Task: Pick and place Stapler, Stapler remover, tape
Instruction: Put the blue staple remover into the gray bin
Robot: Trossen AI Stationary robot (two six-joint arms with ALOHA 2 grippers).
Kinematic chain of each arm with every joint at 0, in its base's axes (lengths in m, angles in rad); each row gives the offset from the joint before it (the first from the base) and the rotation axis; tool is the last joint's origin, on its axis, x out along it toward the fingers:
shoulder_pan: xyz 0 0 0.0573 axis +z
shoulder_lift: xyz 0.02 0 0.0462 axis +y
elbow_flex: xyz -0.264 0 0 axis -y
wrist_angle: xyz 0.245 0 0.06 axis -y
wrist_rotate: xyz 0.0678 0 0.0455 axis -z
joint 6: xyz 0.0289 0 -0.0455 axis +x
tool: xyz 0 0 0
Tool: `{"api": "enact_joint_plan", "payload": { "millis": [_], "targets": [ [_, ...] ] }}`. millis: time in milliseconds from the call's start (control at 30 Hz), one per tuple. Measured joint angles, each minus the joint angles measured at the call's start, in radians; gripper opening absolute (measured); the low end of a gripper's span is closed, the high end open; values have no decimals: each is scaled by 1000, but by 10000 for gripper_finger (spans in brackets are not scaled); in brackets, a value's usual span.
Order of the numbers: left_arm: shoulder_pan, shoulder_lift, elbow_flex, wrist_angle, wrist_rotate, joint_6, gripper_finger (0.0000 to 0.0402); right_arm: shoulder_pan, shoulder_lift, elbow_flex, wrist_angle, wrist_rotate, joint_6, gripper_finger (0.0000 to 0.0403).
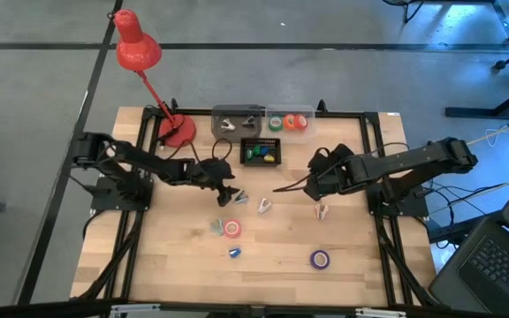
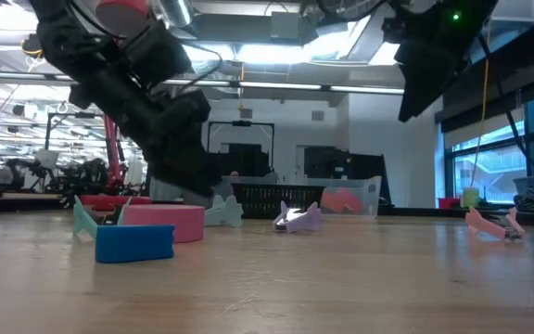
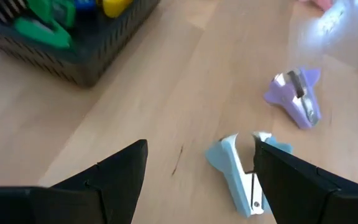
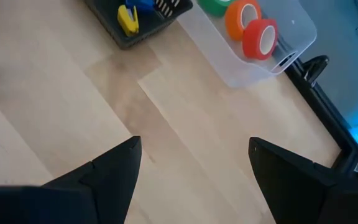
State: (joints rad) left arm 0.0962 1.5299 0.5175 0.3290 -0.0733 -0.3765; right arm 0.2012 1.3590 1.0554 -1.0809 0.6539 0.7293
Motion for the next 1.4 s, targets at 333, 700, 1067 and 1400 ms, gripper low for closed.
{"api": "enact_joint_plan", "payload": {
  "millis": [333,700,1067,1400],
  "targets": [
    [-1,112,29,19,17,-18,283,0,0,0,-1,43,-5,300],
    [-5,160,83,22,58,80,106,0,0,0,-1,55,-4,300],
    [-10,71,90,8,95,125,2,0,0,0,0,65,0,300],
    [72,-144,91,-19,-27,290,2,0,1,0,1,72,0,300]
  ]
}}
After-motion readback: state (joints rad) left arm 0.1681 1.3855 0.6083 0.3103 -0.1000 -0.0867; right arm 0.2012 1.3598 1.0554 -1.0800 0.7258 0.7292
